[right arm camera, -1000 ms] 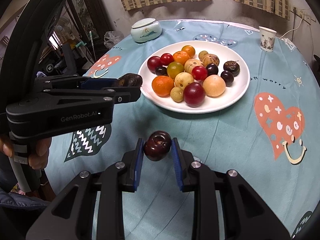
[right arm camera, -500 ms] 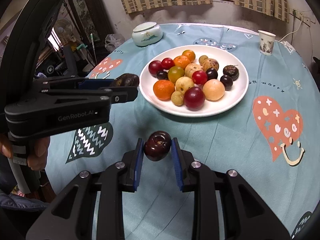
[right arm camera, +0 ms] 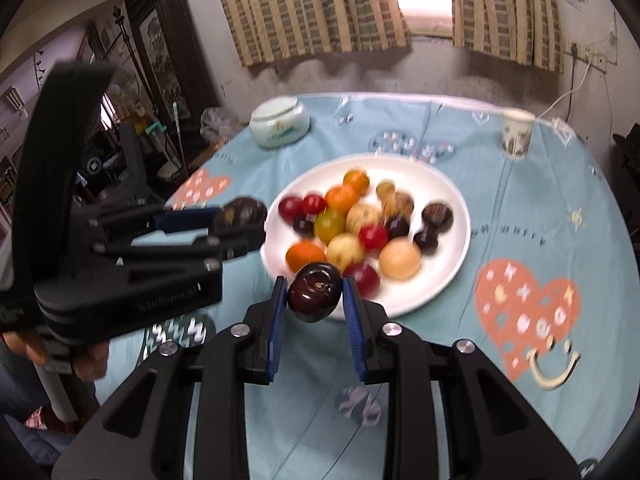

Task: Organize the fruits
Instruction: 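Lower both fruits onto the white plate and open both grippers, then withdraw both grippers from the plate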

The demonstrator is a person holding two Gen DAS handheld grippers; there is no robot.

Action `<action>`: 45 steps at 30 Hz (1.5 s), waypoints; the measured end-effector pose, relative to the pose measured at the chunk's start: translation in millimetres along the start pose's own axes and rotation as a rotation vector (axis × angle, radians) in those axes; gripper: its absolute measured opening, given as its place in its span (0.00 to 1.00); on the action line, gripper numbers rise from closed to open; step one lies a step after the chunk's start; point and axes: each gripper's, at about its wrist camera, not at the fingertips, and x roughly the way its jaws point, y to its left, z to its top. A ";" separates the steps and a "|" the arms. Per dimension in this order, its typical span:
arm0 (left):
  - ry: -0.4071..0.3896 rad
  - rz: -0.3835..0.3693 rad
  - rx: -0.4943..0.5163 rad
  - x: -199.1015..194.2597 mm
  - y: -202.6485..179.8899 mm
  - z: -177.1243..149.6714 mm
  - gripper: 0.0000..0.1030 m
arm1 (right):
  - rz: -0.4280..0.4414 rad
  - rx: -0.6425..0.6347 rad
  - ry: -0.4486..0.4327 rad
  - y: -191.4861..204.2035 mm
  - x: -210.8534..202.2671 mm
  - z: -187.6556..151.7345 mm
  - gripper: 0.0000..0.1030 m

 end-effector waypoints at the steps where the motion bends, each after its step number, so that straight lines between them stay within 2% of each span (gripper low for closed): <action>1: -0.003 0.001 -0.006 0.6 1.6 3.9 0.45 | -0.002 0.000 -0.009 -1.4 -0.7 4.5 0.28; 9: -0.010 0.012 -0.044 17.9 6.5 33.4 0.45 | -0.036 0.018 -0.036 -17.8 10.7 34.2 0.28; 15: 0.000 0.048 -0.036 50.7 5.7 53.3 0.45 | -0.055 0.084 0.003 -41.2 47.9 53.1 0.28; 17: 0.002 0.067 -0.030 61.2 7.3 57.5 0.50 | -0.062 0.093 0.015 -47.0 61.5 61.2 0.28; 19: 0.016 0.090 -0.032 74.1 12.4 60.2 0.50 | -0.057 0.090 0.031 -50.2 74.0 68.9 0.28; 25: 0.050 0.092 -0.047 102.3 24.9 60.1 0.51 | -0.076 0.079 0.112 -59.1 111.4 78.7 0.28; 26: 0.049 0.088 -0.047 103.7 25.6 58.9 0.54 | -0.064 0.087 0.118 -61.1 114.3 78.5 0.31; 27: 0.049 0.087 -0.049 105.8 26.8 58.1 0.54 | -0.059 0.093 0.122 -62.6 116.0 78.1 0.49; 29: 0.055 0.077 -0.075 108.4 32.2 57.8 0.58 | -0.088 0.113 0.097 -68.5 114.2 76.5 0.69; 30: 0.062 0.067 -0.086 109.4 33.9 57.6 0.59 | -0.074 0.128 0.086 -72.0 113.2 76.4 0.69; 32: 0.052 0.073 -0.082 107.5 33.6 57.9 0.59 | -0.062 0.150 0.077 -77.0 109.2 76.2 0.69; 36: -0.020 0.038 -0.068 83.5 27.5 63.1 0.60 | -0.027 0.155 0.046 -77.0 90.5 70.3 0.70; 39: -0.091 0.026 -0.075 58.6 24.3 66.7 0.71 | -0.006 0.141 0.031 -69.6 71.1 55.4 0.72; 41: -0.119 0.005 -0.086 43.3 23.2 68.2 0.74 | -0.017 0.116 0.015 -62.1 57.2 43.4 0.72; 45: -0.156 -0.069 -0.118 12.3 20.8 70.6 0.74 | -0.029 0.078 0.002 -47.9 34.5 18.7 0.74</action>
